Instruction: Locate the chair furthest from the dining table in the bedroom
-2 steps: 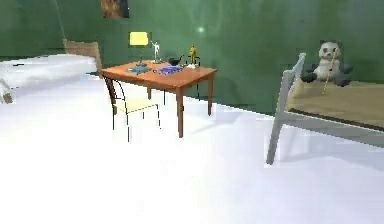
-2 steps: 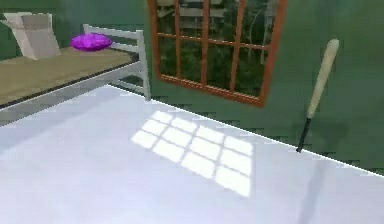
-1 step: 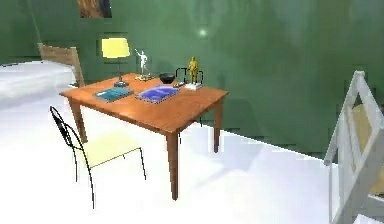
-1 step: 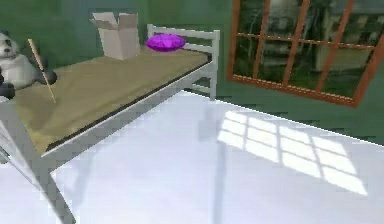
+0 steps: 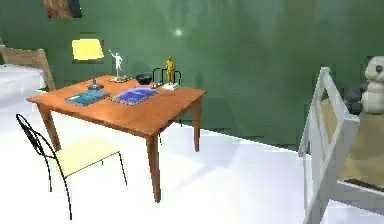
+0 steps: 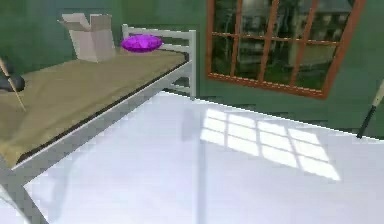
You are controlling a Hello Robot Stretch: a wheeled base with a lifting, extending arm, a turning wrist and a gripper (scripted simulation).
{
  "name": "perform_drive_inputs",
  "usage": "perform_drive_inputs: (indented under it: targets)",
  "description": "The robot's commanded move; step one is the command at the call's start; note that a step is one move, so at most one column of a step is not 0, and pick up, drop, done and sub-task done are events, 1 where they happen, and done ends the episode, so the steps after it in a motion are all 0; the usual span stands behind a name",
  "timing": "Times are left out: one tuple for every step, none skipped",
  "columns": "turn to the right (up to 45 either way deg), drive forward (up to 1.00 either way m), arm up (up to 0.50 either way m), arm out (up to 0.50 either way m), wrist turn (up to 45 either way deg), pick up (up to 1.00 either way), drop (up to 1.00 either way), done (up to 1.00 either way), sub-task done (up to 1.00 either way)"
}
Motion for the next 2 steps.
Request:
perform_drive_inputs:
  targets:
    - [0.0, 0.50, 0.00, 0.00, 0.0, 0.00, 0.00, 0.00, 0.00]
    - [-45.0, 0.00, 0.00, 0.00, 0.0, 0.00, 0.00, 0.00, 0.00]
